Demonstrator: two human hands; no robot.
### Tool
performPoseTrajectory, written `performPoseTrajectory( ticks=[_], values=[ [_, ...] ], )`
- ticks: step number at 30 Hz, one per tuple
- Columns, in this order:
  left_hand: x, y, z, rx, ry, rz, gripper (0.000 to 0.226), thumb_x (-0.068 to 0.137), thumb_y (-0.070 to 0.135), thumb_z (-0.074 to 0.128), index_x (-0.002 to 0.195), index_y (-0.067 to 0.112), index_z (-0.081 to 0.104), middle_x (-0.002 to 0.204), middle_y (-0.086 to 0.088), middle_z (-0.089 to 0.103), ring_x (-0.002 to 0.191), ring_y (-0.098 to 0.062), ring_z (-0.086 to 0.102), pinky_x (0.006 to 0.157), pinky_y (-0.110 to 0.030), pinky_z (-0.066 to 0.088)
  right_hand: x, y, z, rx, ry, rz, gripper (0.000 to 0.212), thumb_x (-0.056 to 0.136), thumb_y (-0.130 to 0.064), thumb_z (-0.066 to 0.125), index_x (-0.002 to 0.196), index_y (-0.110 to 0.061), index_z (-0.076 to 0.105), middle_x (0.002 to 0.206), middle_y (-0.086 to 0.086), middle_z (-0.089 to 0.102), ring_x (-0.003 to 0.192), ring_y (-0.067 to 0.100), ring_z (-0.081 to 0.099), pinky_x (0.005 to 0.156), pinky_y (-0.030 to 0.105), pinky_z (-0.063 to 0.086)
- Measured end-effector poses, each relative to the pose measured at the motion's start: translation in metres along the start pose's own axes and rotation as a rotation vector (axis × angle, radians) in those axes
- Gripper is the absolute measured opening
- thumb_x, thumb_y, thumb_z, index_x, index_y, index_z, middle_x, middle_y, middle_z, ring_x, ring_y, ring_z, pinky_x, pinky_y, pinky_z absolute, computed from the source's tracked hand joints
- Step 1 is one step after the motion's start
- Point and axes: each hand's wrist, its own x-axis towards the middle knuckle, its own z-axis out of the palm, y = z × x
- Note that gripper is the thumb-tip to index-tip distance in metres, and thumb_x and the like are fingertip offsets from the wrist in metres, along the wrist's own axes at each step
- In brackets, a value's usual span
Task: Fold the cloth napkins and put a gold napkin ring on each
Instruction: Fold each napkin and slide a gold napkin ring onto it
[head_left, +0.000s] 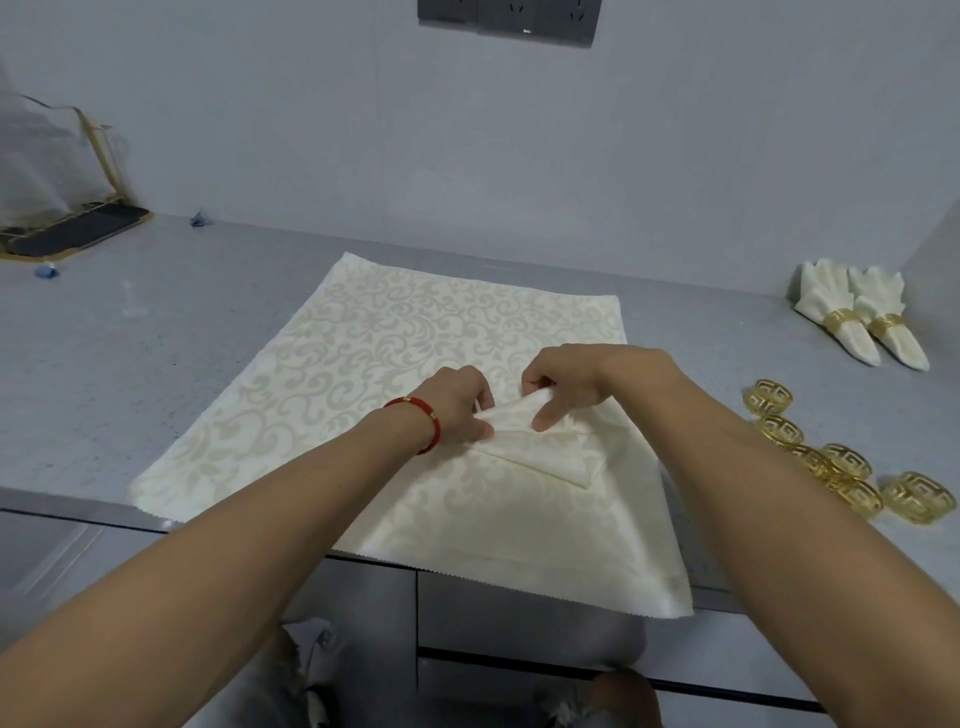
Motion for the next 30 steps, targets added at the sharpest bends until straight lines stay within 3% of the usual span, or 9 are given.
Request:
performPoseTrajectory(
  ticks=[3, 8, 14, 19, 24, 27, 30],
  values=[
    [0.001, 0.002, 0.000, 0.047, -0.007, 0.021, 0.013, 0.089, 0.020, 0.074, 0.100, 0.014, 0.069, 0.093, -0.002, 0.064, 0.077, -0.015, 0.060, 0.057, -0.019, 0.040, -0.004, -0.002, -0.005, -0.004, -0.057, 0.006, 0.032, 0.080, -0.048, 0.084, 0.094, -0.025, 0.067, 0.090, -0.011, 0.067, 0.084, 0.014, 0.063, 0.079, 0.031, 0.050],
    [-0.005, 0.003, 0.005, 0.094, 0.021, 0.122, 0.007, 0.095, 0.018, 0.065, 0.097, 0.017, 0.058, 0.093, 0.002, 0.059, 0.084, -0.016, 0.055, 0.059, -0.020, 0.035, -0.010, -0.012, -0.013, -0.048, -0.184, 0.058, 0.044, 0.069, -0.060, 0.087, 0.102, -0.034, 0.075, 0.097, -0.014, 0.076, 0.094, 0.013, 0.072, 0.095, 0.040, 0.057],
    [-0.025, -0.012, 0.020, 0.182, 0.147, 0.383, 0.008, 0.099, 0.009, 0.052, 0.106, 0.008, 0.050, 0.095, -0.006, 0.055, 0.082, -0.020, 0.046, 0.065, -0.029, 0.025, -0.026, -0.038, -0.011, -0.180, -0.233, 0.078, 0.043, 0.073, -0.051, 0.086, 0.106, -0.027, 0.076, 0.095, -0.009, 0.077, 0.091, 0.017, 0.074, 0.091, 0.040, 0.059],
    [-0.034, -0.021, 0.025, 0.267, 0.412, 0.584, 0.006, 0.097, 0.009, 0.052, 0.102, 0.012, 0.050, 0.086, 0.001, 0.046, 0.076, -0.018, 0.039, 0.064, -0.031, 0.030, -0.057, -0.056, -0.018, -0.356, 0.036, 0.037, 0.024, 0.081, -0.036, 0.080, 0.097, -0.022, 0.070, 0.086, -0.003, 0.066, 0.079, 0.021, 0.068, 0.064, 0.033, 0.051],
    [-0.041, -0.007, 0.015, 0.470, 0.622, 0.703, 0.023, 0.072, -0.007, 0.061, 0.085, 0.010, 0.051, 0.071, -0.005, 0.046, 0.060, -0.022, 0.037, 0.053, -0.035, 0.029, -0.090, -0.065, -0.006, -0.840, 0.377, -0.111, 0.012, 0.093, -0.008, 0.058, 0.090, -0.016, 0.050, 0.071, -0.002, 0.037, 0.055, 0.020, 0.038, 0.052, 0.032, 0.024],
    [-0.048, -0.004, 0.025, 0.588, 0.597, 0.741, 0.023, 0.071, -0.006, 0.054, 0.082, 0.013, 0.049, 0.071, -0.003, 0.044, 0.062, -0.019, 0.030, 0.058, -0.033, 0.024, -0.102, -0.065, 0.030, -0.873, 0.332, -0.117, 0.025, 0.079, 0.010, 0.058, 0.087, -0.013, 0.052, 0.071, 0.000, 0.039, 0.047, 0.016, 0.022, 0.046, 0.031, 0.013],
    [-0.056, -0.008, 0.037, 0.591, 0.511, 0.755, 0.022, 0.077, -0.003, 0.039, 0.085, 0.016, 0.049, 0.074, 0.000, 0.044, 0.065, -0.017, 0.029, 0.062, -0.032, 0.022, -0.104, -0.060, 0.069, -0.867, 0.459, -0.116, 0.036, 0.045, 0.010, 0.061, 0.057, -0.018, 0.041, 0.055, 0.000, 0.012, 0.044, 0.014, -0.003, 0.048, 0.025, -0.003]
  ],
)
